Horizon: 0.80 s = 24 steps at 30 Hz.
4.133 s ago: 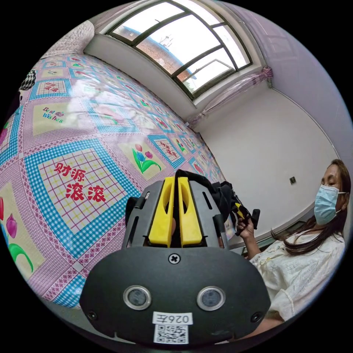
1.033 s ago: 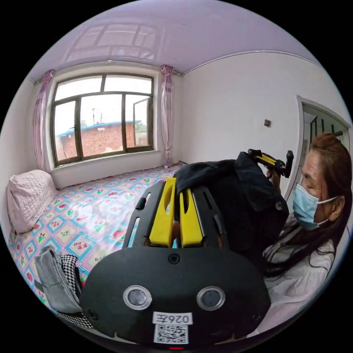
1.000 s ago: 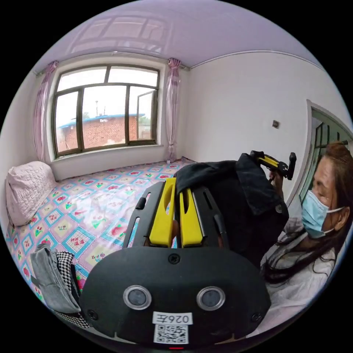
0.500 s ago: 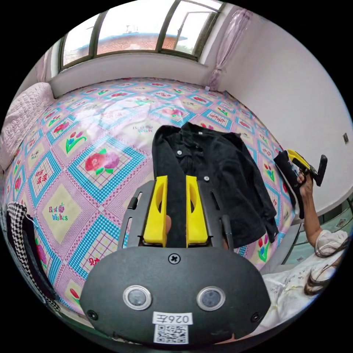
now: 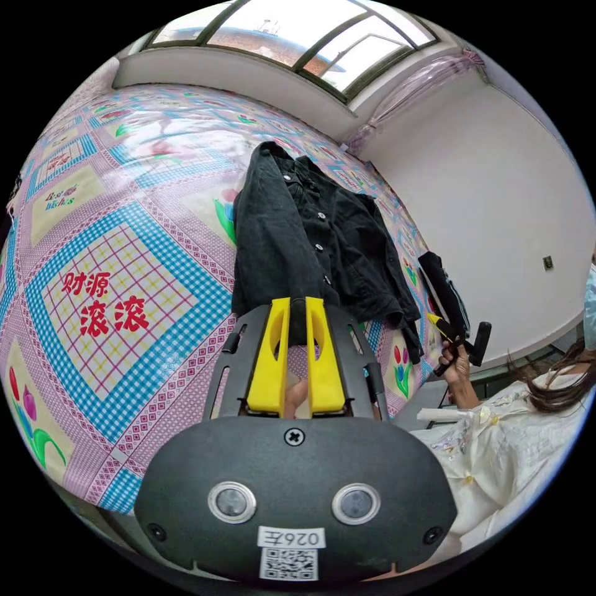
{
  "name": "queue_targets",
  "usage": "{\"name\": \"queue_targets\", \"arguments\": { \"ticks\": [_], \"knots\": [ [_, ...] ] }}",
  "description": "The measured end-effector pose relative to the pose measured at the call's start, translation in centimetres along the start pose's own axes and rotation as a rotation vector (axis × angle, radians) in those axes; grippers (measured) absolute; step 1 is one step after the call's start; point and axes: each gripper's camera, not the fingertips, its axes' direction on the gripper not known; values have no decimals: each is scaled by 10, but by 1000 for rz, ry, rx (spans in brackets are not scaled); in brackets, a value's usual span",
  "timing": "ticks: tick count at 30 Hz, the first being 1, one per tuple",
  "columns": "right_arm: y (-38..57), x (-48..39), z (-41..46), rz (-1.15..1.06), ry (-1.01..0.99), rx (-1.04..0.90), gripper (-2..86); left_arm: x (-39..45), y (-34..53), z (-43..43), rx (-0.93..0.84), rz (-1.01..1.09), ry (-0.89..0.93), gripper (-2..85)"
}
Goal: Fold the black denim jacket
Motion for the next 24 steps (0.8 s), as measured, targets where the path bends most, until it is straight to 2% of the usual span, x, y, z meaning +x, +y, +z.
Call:
{"name": "queue_targets", "arguments": {
  "ticks": [5, 7, 12, 14, 16, 17, 18, 22, 24],
  "knots": [
    [-26, -20, 3, -39, 120, 5, 44, -6, -17, -22, -22, 102, -55, 58],
    [-33, -27, 11, -67, 177, -22, 69, -6, -17, -28, -14, 137, -88, 95],
    [-40, -37, 28, -94, 264, -85, 97, -11, -26, -24, -76, 163, -111, 274],
    [-43, -39, 34, -89, 286, -99, 102, -6, -32, -15, -143, 227, -188, 278],
    [-49, -37, 41, -64, 300, -99, 104, 1, -41, -1, -245, 307, -262, 200],
    [-51, -35, 42, -56, 299, -98, 104, 2, -47, 8, -304, 327, -339, 107],
    [-56, -31, 45, -30, 292, -94, 104, 2, -53, 11, -338, 355, -362, 54],
    [-68, -19, 43, 38, 201, -80, 103, -22, -69, -36, -240, 282, -239, 21],
    [-69, -21, 41, 19, 193, -76, 100, -63, -69, -82, -118, 124, -181, 12]
  ]
}}
